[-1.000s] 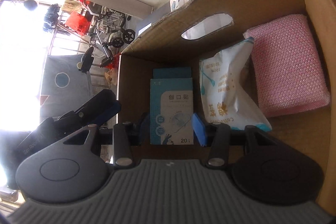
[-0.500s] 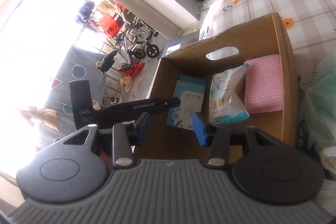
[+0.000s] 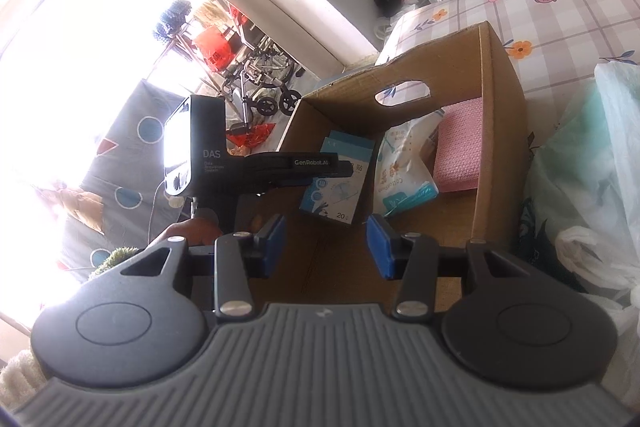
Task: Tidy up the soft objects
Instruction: 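Carry the blue bandage box into the cardboard box and release it, then push the cotton swab bag down in the box with the left tool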
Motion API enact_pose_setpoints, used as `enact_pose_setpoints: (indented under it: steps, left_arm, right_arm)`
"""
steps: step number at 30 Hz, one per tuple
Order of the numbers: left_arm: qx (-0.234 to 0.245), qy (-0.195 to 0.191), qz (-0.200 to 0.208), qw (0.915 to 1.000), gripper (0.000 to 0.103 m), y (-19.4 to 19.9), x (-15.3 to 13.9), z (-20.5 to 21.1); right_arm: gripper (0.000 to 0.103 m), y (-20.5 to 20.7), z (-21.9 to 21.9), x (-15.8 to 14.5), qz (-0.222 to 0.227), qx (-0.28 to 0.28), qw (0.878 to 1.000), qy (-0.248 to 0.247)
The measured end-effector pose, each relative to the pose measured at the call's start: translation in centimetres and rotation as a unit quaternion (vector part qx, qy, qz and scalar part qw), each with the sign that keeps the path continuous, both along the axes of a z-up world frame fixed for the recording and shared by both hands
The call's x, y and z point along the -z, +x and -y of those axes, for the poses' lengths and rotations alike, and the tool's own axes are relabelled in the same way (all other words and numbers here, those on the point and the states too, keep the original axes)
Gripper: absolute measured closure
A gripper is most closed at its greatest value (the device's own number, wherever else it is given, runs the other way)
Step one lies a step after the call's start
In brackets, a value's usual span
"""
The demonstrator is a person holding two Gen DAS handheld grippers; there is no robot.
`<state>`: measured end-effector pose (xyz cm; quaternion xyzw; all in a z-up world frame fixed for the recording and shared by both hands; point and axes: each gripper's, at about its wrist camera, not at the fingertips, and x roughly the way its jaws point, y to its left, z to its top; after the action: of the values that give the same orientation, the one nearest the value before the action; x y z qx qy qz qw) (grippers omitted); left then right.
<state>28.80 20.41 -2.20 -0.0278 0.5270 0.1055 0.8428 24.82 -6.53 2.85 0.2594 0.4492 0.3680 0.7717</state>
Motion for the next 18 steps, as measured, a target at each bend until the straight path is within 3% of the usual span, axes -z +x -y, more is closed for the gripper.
enact_pose_setpoints:
  steps: [8, 11, 14, 16, 18]
  left_arm:
    - [-0.013, 0.002, -0.01, 0.9999, 0.016, 1.0, 0.5, 0.7]
    - [-0.009, -0.001, -0.009, 0.9999, 0.017, 1.0, 0.6, 1.0]
    - [-0.033, -0.108, -0.051, 0.9922, 0.027, 1.4, 2.0, -0.1]
    - [-0.054, -0.134, -0.057, 0.988, 0.028, 1.4, 2.9, -0.6]
    - [-0.055, -0.127, -0.044, 0.9893, 0.031, 1.3, 2.9, -0.6]
  right_arm:
    - [0.058, -0.4, 2.1, 0.2, -0.002, 0.012, 1.0, 0.011]
    - [0.058, -0.5, 2.7, 0.4, -0.005, 0.016, 1.0, 0.017]
    - [0.058, -0.6, 3.1, 0.6, -0.004, 0.016, 1.0, 0.02]
    - [0.058, -0.6, 3.3, 0.6, -0.002, 0.018, 1.0, 0.02]
    - [0.058, -0.7, 3.6, 0.6, -0.001, 0.022, 1.0, 0.018]
